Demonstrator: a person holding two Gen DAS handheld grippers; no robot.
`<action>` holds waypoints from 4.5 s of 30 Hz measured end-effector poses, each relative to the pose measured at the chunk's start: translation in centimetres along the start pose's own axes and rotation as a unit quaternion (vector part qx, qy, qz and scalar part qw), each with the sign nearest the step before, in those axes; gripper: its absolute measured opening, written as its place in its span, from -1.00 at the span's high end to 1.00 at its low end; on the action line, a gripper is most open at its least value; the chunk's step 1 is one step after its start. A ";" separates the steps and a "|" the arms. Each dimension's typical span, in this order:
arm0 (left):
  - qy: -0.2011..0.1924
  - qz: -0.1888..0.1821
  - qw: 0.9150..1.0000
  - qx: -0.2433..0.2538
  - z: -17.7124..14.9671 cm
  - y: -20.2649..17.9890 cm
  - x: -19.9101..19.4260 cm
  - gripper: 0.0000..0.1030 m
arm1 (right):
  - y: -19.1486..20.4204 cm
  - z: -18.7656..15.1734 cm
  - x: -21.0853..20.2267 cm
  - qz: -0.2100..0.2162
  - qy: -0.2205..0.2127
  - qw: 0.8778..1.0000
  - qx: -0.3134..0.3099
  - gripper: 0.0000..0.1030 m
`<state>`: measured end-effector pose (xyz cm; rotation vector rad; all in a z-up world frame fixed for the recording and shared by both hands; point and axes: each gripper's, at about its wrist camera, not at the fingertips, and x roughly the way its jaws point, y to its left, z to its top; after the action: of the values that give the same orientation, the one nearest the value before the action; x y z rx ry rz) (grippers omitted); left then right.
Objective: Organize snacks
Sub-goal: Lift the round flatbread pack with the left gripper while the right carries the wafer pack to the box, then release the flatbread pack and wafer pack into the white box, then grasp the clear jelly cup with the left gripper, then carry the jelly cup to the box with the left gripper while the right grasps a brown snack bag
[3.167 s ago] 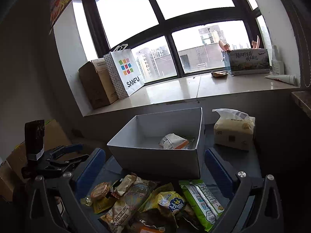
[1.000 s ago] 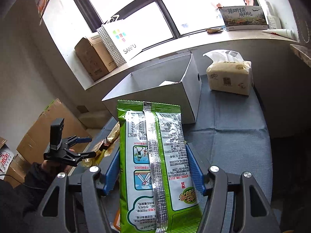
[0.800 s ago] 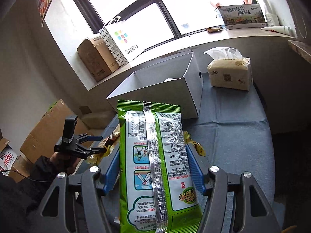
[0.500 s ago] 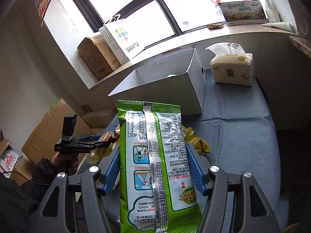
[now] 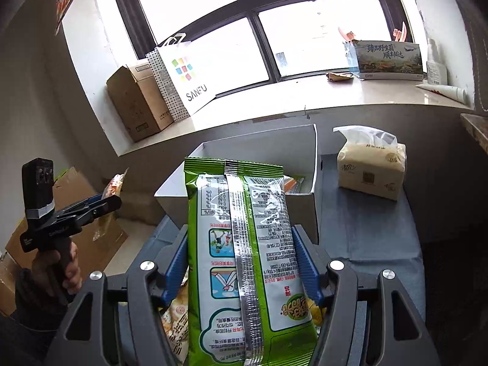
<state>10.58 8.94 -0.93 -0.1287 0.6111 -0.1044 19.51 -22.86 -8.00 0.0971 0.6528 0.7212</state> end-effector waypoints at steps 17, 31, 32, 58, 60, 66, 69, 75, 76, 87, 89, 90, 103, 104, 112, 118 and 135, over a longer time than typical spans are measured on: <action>0.102 0.103 0.989 -0.033 8.6 0.3 15.4 -1.00 | -3.0 11.1 13.7 -0.059 0.031 0.996 0.058 -1.00; 0.062 0.044 0.997 -0.019 6.2 -0.1 9.0 -1.00 | -2.1 9.0 7.1 -0.045 -0.019 0.998 0.039 -1.00; 0.054 0.043 0.998 -0.009 6.0 -0.5 8.1 -1.00 | -1.7 8.7 6.1 -0.037 -0.025 0.999 0.031 -1.00; 0.031 -0.019 0.999 0.023 -8.2 -4.7 -3.9 -1.00 | 0.1 -6.9 -6.5 -0.037 -0.021 0.999 -0.007 -1.00; 0.039 -0.022 0.999 0.030 -9.3 -5.1 -4.0 -1.00 | 0.0 -8.1 -7.3 -0.037 -0.027 0.999 0.000 -1.00; 0.040 -0.030 0.998 0.025 -10.7 -4.6 -4.4 -1.00 | -0.6 -8.8 -8.4 -0.041 -0.032 0.999 0.013 -1.00; 0.047 -0.036 0.998 0.013 -10.6 -3.6 -4.3 -1.00 | -1.0 -8.7 -8.4 -0.040 -0.037 0.998 0.027 -1.00; 0.096 -0.020 0.995 0.011 -12.5 -1.0 -2.1 -1.00 | -0.9 -9.1 -7.8 -0.035 -0.031 0.998 0.032 -1.00; 0.106 -0.017 0.994 0.008 -13.1 -0.6 -1.6 -0.99 | -0.9 -9.2 -7.7 -0.035 -0.028 0.998 0.032 -1.00; 0.165 -0.012 0.986 0.000 -17.8 2.3 0.0 -0.99 | 0.2 -9.7 -6.5 -0.036 -0.010 0.999 0.016 -1.00; 0.166 -0.011 0.986 -0.013 -18.2 3.1 -0.1 -0.99 | 0.2 -9.8 -6.3 -0.036 -0.006 0.999 0.016 -1.00; 0.167 -0.011 0.986 -0.020 -18.5 3.5 0.0 -0.99 | 0.3 -9.8 -6.2 -0.036 -0.005 0.999 0.015 -1.00; 0.158 0.011 0.987 -0.026 -18.8 4.4 -0.5 0.03 | 0.7 -10.2 -5.7 -0.039 0.004 0.999 0.011 -1.00; 0.152 0.007 0.988 -0.027 -18.5 4.3 -0.9 0.03 | 0.7 -10.2 -5.6 -0.039 0.005 0.999 0.010 -1.00; 0.083 -0.010 0.997 0.000 -14.6 1.8 -4.1 0.03 | 3.6 -9.2 -2.0 -0.031 0.036 0.997 -0.058 -1.00; 0.053 -0.022 0.998 0.021 -13.1 0.1 -5.3 0.03 | 6.9 -6.7 4.7 -0.013 0.074 0.989 -0.130 -1.00; 0.048 -0.043 0.998 -0.002 -13.7 0.5 -5.4 0.03 | 8.0 -4.5 11.1 0.026 0.104 0.988 -0.112 0.54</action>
<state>-1.73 8.98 -9.09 -0.1539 0.7016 -0.1928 18.46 -10.30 -14.93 -0.1717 0.7657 0.8572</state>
